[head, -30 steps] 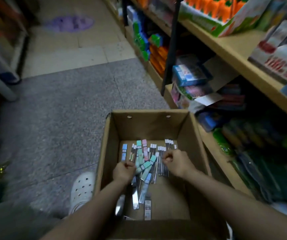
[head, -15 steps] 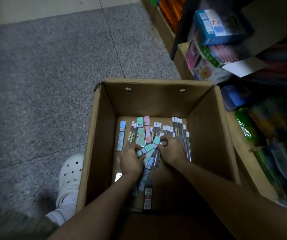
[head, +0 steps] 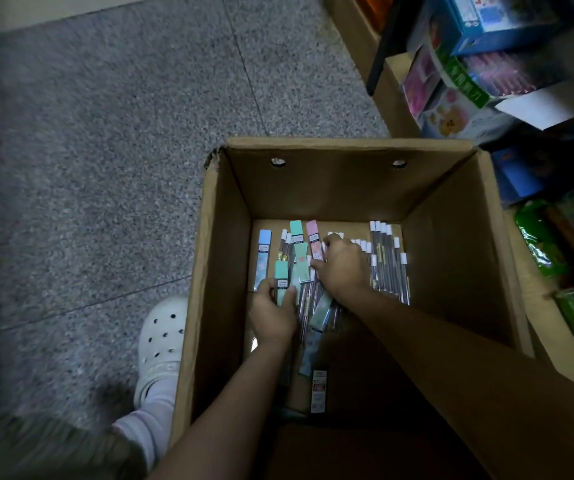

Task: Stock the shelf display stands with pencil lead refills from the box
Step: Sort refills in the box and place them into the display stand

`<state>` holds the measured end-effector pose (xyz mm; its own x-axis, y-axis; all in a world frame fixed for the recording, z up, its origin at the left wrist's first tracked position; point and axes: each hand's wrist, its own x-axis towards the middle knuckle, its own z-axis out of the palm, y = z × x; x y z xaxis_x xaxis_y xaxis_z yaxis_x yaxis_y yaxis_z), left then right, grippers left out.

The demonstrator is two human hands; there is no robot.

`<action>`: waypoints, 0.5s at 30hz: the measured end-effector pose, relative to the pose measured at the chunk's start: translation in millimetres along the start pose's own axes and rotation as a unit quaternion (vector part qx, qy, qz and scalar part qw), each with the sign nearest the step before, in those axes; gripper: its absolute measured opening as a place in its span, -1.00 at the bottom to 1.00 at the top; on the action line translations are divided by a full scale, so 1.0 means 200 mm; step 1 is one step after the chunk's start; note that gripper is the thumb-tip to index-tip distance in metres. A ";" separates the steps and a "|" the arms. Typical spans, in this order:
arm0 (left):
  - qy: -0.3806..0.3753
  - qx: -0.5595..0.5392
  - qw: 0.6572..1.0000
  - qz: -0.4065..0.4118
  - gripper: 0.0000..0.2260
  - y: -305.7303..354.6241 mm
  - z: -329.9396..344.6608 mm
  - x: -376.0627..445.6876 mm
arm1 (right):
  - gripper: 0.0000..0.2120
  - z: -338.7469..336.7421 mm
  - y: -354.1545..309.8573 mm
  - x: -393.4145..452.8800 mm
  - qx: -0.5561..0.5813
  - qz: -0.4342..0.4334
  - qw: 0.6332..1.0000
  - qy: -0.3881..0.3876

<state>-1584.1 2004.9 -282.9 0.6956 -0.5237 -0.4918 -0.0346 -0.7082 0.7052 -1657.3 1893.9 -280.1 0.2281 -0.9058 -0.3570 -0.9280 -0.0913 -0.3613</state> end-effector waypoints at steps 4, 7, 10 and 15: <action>-0.064 -0.135 0.987 -0.054 -0.91 0.03 0.02 -0.03 | -0.81 -0.03 0.04 -0.01 0.058 0.031 0.997 -0.030; -0.118 -0.213 0.965 -0.097 -0.94 0.05 0.03 -0.06 | -0.84 -0.07 0.08 -0.06 0.159 0.032 0.986 -0.033; -0.149 -0.256 0.947 -0.121 -0.91 0.09 0.00 -0.12 | -0.89 -0.14 0.12 -0.13 0.256 0.040 0.965 -0.044; -0.195 -0.235 0.949 -0.073 -0.92 0.24 -0.06 -0.25 | -0.26 -0.35 0.19 -0.33 0.343 0.012 0.933 -0.103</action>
<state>-1611.5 2003.4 -217.5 0.3464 -0.6363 -0.6893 0.4304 -0.5451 0.7195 -1728.5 1921.4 -209.0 0.3280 -0.7988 -0.5043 -0.5421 0.2781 -0.7930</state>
